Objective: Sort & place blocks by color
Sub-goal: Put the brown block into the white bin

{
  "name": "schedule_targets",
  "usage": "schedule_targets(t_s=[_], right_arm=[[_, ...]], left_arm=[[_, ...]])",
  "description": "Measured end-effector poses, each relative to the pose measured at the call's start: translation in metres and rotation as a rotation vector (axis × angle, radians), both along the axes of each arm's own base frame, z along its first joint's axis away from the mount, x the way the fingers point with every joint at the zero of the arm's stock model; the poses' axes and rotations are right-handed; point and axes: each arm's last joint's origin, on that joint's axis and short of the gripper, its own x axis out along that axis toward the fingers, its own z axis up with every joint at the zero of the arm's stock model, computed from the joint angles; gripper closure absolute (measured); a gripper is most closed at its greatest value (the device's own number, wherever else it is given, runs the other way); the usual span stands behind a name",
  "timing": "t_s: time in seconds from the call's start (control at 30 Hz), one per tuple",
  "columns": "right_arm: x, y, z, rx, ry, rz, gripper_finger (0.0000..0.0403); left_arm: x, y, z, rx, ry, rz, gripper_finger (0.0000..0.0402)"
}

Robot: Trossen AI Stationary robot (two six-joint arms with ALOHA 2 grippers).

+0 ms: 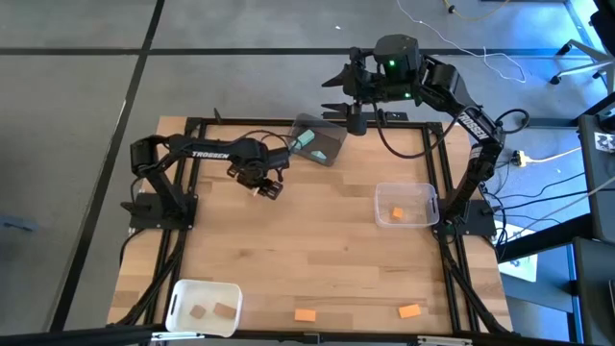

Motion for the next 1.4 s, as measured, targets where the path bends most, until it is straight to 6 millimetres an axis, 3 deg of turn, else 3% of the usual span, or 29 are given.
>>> schedule_targets(t_s=[0.17,0.5,0.83,1.4], right_arm=[[0.0,0.0,0.0,0.0,0.0,0.0,0.0178],[0.0,0.0,0.0,0.0,0.0,0.0,0.0178],[0.0,0.0,0.0,0.0,0.0,0.0,0.0178],[0.0,0.0,0.0,-0.001,-0.001,0.001,0.0178]], left_arm=[[-0.006,0.005,-0.012,0.008,0.002,-0.018,0.0202],[-0.005,0.007,-0.011,0.115,0.033,-0.022,0.02],[0.005,0.012,-0.042,0.093,0.081,-0.06,0.02],[0.01,0.012,-0.044,0.162,0.081,-0.177,0.02]])
